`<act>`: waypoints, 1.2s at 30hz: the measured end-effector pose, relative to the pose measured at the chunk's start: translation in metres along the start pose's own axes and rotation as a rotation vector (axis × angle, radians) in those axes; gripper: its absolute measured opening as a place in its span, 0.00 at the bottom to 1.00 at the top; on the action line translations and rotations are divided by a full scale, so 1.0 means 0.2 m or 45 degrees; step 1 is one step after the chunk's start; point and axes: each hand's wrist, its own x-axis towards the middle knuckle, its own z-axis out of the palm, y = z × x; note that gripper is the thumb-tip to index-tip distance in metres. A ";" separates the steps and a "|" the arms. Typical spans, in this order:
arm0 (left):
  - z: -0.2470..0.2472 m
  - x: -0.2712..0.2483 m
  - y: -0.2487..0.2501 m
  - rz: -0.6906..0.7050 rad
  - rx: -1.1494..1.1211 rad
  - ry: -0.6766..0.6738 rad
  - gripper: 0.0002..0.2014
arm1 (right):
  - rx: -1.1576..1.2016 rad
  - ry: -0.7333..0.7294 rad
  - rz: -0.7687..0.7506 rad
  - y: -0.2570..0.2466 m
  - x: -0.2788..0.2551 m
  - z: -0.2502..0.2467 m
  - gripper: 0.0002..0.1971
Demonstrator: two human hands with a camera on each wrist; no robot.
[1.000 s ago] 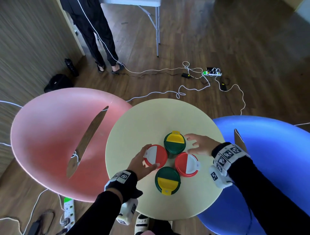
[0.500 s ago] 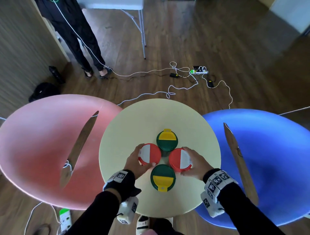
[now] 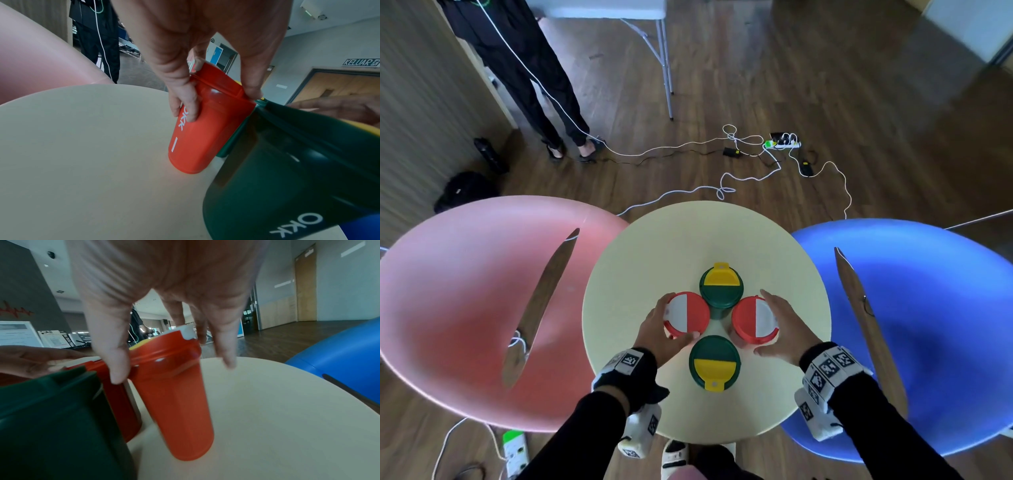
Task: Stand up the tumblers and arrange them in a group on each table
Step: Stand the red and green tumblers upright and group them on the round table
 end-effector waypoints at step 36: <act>-0.07 0.05 0.04 0.012 0.137 0.025 0.47 | -0.550 -0.037 -0.057 -0.46 0.40 -0.05 0.46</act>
